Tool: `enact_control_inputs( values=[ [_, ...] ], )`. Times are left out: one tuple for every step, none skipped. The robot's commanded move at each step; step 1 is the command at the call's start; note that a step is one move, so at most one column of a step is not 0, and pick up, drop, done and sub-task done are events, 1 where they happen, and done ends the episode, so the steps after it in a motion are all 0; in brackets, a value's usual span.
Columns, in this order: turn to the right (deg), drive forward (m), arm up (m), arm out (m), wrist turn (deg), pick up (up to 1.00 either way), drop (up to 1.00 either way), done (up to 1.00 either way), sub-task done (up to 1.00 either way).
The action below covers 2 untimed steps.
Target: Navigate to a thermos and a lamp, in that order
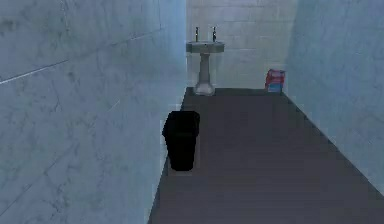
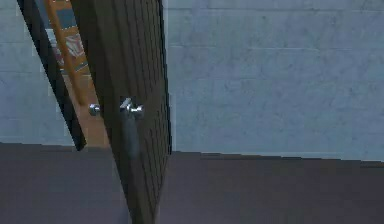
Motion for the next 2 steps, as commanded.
enact_control_inputs(
  values=[
    [36.0, 0.00, 0.00, 0.00, 0.0, 0.00, 0.00, 0.00, 0.00],
    [0.0, 0.60, 0.00, 0.00, 0.0, 0.00, 0.00, 0.00, 0.00]
  ],
)
